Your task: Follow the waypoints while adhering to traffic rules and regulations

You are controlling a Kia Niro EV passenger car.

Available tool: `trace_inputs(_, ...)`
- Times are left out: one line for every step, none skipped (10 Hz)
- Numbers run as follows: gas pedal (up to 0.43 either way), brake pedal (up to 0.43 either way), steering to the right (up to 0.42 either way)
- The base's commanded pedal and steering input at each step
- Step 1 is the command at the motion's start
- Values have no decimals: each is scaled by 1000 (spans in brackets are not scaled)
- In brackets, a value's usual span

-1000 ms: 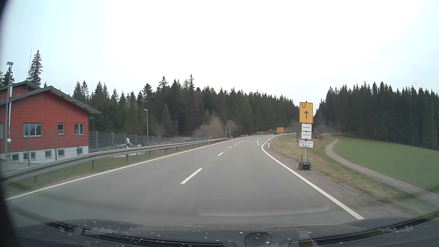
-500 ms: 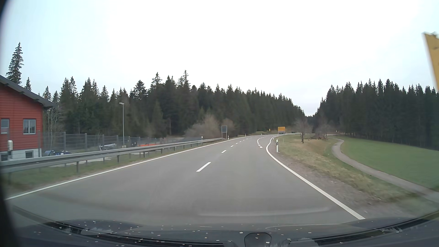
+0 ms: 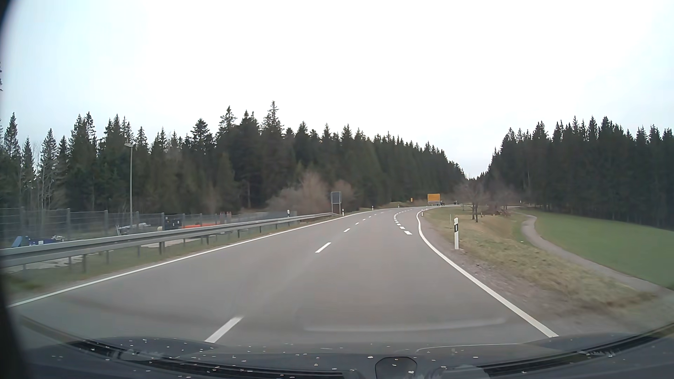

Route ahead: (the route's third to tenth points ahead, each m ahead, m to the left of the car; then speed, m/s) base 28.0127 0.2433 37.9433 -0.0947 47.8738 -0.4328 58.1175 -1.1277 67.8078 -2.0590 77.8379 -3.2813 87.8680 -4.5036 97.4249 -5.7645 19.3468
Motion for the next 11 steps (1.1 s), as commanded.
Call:
trace_inputs(287,0,7)
trace_inputs(287,0,8)
trace_inputs(287,0,8)
trace_inputs(287,0,7)
trace_inputs(287,0,8)
trace_inputs(287,0,8)
trace_inputs(287,0,8)
trace_inputs(287,0,8)
trace_inputs(268,0,8)
trace_inputs(260,0,7)
trace_inputs(248,0,7)
